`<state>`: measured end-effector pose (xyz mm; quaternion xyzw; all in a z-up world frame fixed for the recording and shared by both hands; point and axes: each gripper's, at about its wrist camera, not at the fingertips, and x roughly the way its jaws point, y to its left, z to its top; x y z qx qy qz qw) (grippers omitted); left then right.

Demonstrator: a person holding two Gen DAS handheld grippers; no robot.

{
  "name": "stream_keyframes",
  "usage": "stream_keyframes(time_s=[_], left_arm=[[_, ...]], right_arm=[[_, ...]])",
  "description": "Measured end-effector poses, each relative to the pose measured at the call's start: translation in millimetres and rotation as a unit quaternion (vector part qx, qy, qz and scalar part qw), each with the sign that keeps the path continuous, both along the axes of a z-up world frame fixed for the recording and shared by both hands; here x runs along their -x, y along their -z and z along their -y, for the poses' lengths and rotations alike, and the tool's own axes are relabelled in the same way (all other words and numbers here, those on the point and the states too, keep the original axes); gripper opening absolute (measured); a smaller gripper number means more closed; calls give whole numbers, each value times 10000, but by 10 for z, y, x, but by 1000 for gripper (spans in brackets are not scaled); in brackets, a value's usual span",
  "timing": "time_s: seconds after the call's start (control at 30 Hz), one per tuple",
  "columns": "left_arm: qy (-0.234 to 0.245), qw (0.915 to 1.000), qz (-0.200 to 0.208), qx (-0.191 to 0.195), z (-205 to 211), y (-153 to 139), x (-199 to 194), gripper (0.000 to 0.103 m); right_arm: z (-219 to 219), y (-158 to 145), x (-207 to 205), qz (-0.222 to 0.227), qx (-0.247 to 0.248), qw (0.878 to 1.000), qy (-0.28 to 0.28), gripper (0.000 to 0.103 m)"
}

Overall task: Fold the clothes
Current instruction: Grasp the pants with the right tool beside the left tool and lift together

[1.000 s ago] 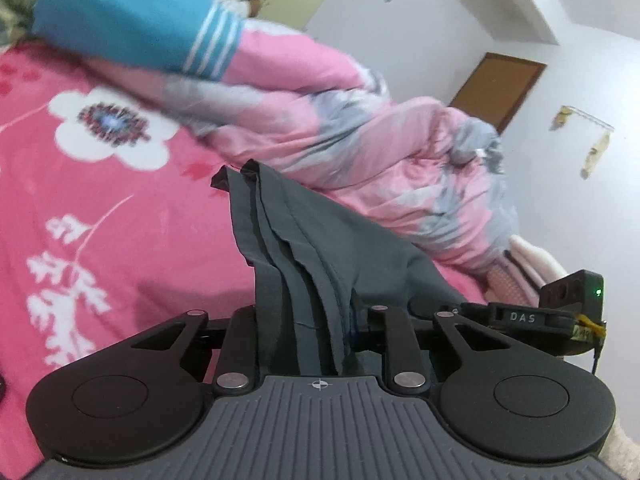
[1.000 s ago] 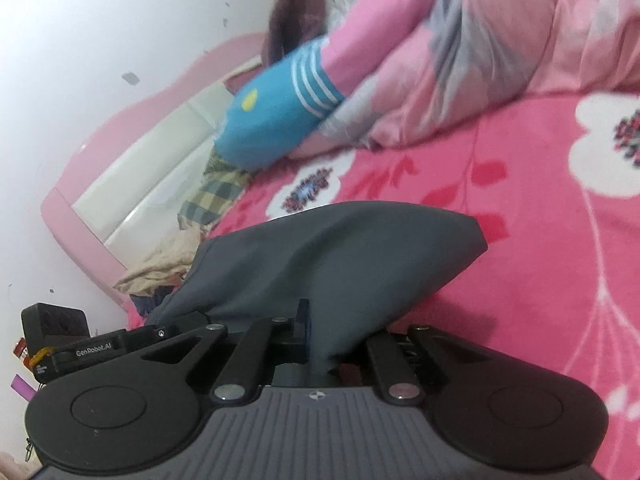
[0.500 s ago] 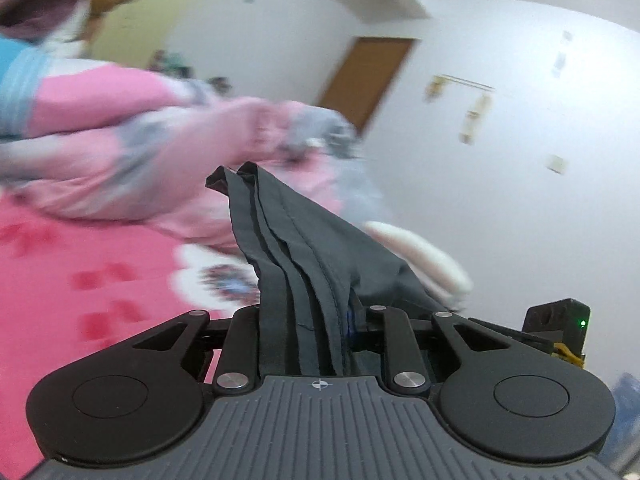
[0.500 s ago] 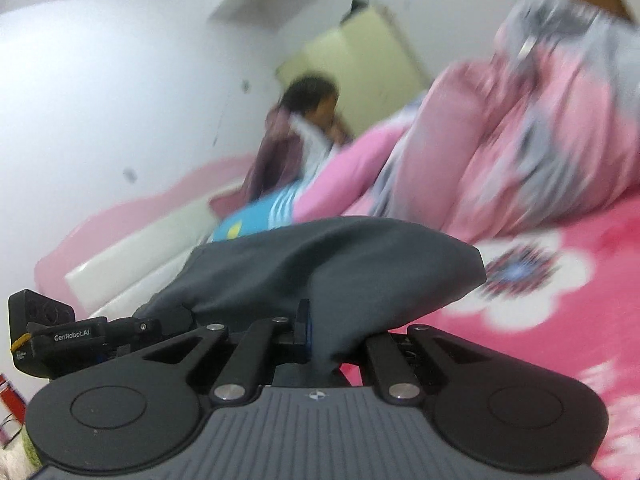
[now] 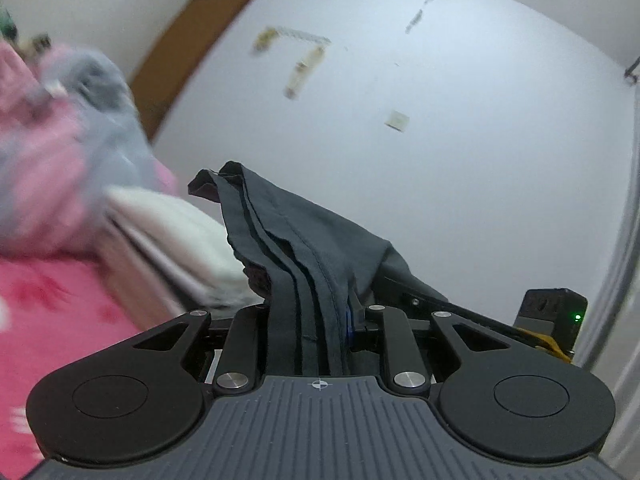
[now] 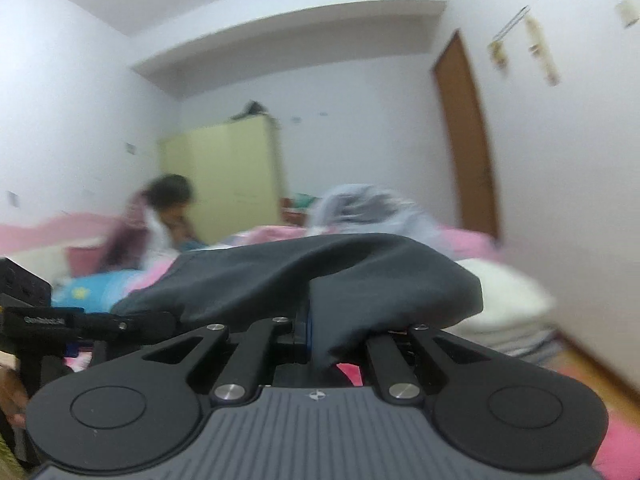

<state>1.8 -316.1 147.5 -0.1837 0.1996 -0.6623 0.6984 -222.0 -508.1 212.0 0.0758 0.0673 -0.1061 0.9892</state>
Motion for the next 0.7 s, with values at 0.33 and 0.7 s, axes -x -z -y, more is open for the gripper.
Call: stream_keyframes(time_s=[0.33, 0.7], left_arm=[[275, 9935, -949, -567, 1175, 798, -140, 16], [-182, 9713, -1998, -1282, 1693, 1781, -871, 17]], right_arm=[[1017, 447, -329, -1164, 315, 9920, 367, 5], [2181, 1558, -1071, -1989, -1132, 9730, -290, 21]])
